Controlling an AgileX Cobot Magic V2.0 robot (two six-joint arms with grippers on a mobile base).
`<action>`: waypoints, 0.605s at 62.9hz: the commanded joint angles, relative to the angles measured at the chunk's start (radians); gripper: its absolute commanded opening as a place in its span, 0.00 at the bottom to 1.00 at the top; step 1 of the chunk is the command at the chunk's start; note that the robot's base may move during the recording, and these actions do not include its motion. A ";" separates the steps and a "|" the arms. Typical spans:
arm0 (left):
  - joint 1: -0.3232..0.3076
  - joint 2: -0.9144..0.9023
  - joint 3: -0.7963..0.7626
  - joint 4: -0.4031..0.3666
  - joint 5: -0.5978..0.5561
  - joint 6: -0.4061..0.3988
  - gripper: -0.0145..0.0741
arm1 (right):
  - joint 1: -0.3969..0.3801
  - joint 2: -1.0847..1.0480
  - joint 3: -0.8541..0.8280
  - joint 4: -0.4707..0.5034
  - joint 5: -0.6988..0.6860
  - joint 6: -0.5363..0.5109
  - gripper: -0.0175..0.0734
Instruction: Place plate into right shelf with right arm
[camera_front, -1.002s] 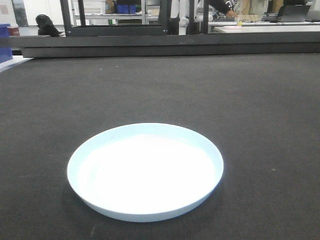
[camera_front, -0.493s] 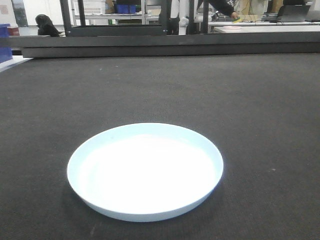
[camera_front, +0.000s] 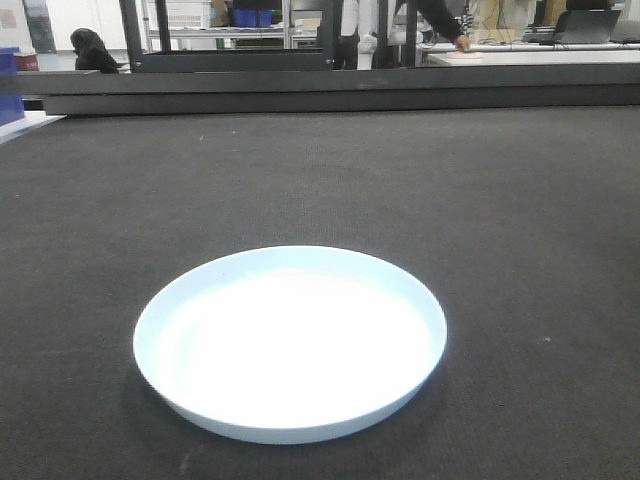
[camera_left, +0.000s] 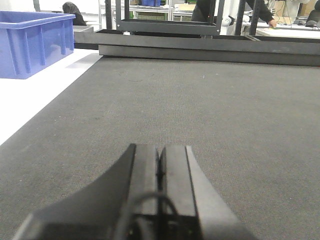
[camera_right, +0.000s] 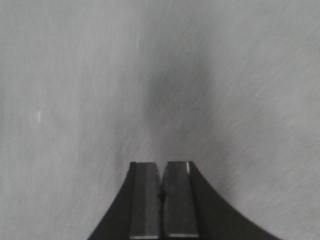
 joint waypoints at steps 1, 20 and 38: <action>-0.002 -0.010 0.010 -0.008 -0.090 -0.007 0.02 | 0.042 0.047 -0.056 0.006 0.014 0.059 0.25; -0.002 -0.010 0.010 -0.008 -0.090 -0.007 0.02 | 0.265 0.212 -0.090 -0.002 -0.011 0.333 0.55; -0.002 -0.010 0.010 -0.008 -0.090 -0.007 0.02 | 0.401 0.371 -0.239 0.012 0.008 0.411 0.86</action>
